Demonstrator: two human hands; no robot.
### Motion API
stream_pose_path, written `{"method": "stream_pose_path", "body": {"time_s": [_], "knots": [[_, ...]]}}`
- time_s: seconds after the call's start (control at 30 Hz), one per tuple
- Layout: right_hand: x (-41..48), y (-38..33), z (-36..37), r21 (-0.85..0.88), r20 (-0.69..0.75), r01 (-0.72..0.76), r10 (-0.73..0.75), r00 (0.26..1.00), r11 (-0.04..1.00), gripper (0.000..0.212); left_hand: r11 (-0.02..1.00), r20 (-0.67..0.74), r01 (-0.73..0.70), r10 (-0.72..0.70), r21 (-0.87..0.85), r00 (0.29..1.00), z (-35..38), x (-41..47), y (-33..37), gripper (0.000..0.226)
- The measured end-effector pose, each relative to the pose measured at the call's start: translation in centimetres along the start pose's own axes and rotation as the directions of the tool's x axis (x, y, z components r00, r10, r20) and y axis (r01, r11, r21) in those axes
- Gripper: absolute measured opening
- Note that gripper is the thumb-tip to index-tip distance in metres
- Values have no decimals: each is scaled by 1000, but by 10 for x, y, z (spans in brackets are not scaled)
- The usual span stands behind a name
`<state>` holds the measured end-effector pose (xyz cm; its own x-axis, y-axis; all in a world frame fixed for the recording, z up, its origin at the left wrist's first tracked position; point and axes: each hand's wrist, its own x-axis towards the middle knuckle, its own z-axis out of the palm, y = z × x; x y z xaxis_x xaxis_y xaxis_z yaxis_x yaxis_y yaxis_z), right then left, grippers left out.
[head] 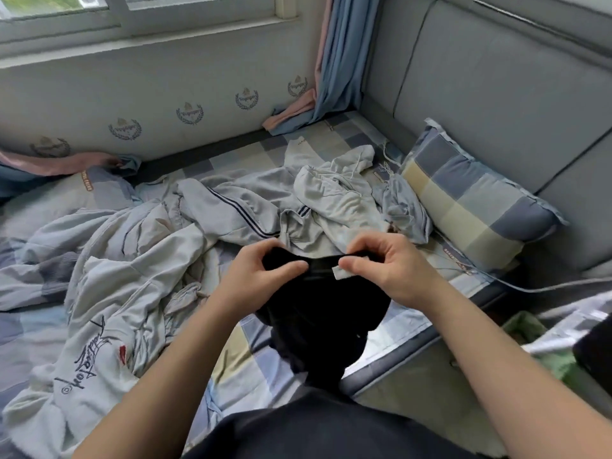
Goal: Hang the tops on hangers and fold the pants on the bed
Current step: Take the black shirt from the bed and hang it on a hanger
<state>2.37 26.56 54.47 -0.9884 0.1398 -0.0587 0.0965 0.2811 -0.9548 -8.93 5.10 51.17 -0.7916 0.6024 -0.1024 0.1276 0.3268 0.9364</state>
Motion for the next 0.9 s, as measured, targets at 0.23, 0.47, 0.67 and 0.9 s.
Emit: {"method": "stream_pose_path", "body": {"time_s": [0.23, 0.47, 0.67, 0.9], "knots": [[-85, 28, 42, -132, -86, -328, 318, 944, 936, 18, 872, 523, -255, -2, 418, 852, -13, -14, -20, 12], [-207, 41, 116, -125, -500, -622, 492, 712, 773, 37, 787, 618, -453, 118, 419, 777, 46, -52, -35, 18], [-328, 13, 170, -30, -649, -845, 633, 422, 533, 14, 725, 830, -673, 280, 146, 482, 124, -112, -10, 14], [-469, -24, 233, 243, -930, -915, 346, -125, 321, 35, 548, 946, -787, 294, -283, -135, 217, -228, 46, 18]]}}
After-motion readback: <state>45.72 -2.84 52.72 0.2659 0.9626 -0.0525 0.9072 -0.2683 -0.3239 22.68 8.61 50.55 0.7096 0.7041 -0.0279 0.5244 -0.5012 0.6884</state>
